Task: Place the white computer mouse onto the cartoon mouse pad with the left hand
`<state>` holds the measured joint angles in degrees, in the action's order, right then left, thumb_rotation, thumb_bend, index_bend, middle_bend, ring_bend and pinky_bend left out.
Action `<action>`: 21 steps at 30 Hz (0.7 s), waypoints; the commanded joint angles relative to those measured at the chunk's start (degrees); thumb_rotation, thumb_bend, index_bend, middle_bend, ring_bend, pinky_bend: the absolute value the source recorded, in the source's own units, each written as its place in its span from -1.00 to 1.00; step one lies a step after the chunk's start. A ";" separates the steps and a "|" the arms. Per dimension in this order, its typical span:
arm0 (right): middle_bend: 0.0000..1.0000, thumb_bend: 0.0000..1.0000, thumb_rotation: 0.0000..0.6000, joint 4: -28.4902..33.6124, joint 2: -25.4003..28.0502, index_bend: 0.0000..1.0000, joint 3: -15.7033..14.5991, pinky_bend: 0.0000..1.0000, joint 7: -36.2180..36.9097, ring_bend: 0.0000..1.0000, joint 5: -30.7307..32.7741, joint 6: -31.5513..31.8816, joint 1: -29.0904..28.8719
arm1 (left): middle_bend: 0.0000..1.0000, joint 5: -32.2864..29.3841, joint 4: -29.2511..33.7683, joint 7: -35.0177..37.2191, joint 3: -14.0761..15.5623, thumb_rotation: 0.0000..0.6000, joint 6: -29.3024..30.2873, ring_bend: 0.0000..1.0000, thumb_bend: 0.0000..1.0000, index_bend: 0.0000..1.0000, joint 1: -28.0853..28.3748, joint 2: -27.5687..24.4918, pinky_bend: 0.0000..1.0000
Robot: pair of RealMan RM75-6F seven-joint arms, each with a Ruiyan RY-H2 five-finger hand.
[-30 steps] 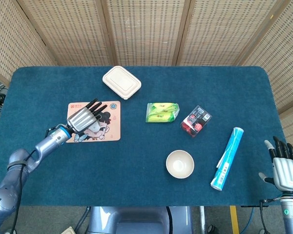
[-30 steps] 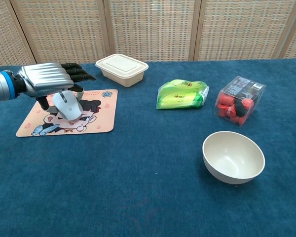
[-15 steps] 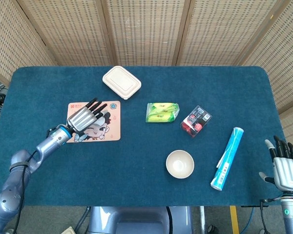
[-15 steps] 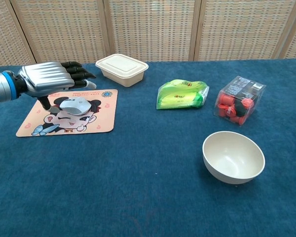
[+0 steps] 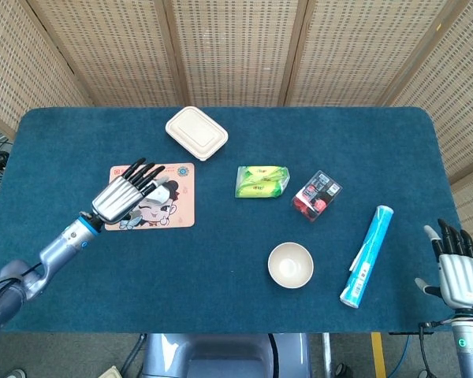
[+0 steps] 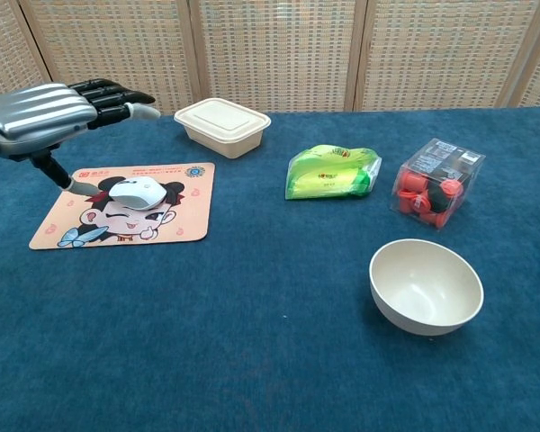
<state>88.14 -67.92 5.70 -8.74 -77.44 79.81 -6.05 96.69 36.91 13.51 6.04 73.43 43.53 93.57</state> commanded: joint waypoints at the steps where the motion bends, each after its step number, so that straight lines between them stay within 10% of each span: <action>1: -1.00 -0.89 1.00 0.18 0.15 -0.79 -0.22 -1.00 0.33 -1.00 -0.67 0.20 -0.02 | -1.00 -6.55 34.76 -18.92 -0.92 1.00 3.54 -1.00 -0.65 -0.99 -8.66 -15.68 -1.00; 9: -1.00 -0.89 1.00 0.48 0.63 -0.79 -0.57 -1.00 1.93 -1.00 -1.93 0.40 -0.02 | -1.00 -13.22 52.93 -27.85 1.06 1.00 5.69 -1.00 -0.66 -0.99 -17.30 -21.79 -1.00; 21: -1.00 -0.89 1.00 0.67 1.14 -0.79 -0.65 -1.00 3.77 -1.00 -3.36 1.36 0.13 | -1.00 -13.88 52.55 -26.88 0.86 1.00 13.55 -1.00 -0.64 -0.99 -26.83 -19.99 -1.00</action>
<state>88.77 -66.79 5.07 -4.96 -80.69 81.09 -5.91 82.33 90.32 -12.13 7.26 85.22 18.31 72.94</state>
